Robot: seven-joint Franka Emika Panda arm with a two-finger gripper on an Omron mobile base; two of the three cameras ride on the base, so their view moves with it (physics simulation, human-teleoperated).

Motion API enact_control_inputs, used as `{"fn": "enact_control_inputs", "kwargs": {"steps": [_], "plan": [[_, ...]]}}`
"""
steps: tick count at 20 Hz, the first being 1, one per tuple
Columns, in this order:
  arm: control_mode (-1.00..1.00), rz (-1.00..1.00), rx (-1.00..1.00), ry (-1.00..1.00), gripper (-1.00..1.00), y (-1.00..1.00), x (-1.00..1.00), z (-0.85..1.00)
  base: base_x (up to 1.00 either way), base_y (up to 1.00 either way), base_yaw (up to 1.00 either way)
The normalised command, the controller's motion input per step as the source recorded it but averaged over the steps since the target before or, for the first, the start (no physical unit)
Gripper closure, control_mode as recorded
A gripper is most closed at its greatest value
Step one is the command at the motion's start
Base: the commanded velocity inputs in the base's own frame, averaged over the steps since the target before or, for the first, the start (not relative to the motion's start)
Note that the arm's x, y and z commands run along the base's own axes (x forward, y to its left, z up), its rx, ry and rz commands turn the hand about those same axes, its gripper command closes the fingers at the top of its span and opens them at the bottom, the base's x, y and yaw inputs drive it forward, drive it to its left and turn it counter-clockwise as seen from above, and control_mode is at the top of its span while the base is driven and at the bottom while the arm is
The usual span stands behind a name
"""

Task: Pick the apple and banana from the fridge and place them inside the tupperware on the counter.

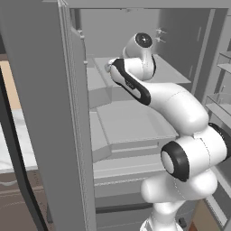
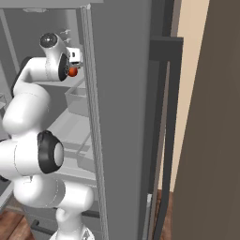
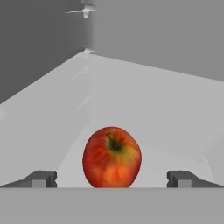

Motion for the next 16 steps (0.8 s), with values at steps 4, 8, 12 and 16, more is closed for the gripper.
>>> {"fn": "enact_control_inputs", "kwargs": {"steps": [4,8,12,16], "plan": [[-1.00,0.00,0.00,0.00,-1.00,0.00,0.06,0.00,0.00,0.00,0.00],[-1.00,0.00,0.00,0.00,-1.00,0.00,0.08,-0.03,0.00,0.00,0.00],[-1.00,0.00,0.00,0.01,-1.00,0.00,0.07,-0.07,0.00,0.00,0.00],[-1.00,0.00,0.00,0.00,-1.00,0.00,0.02,-0.10,0.00,0.00,0.00]]}}
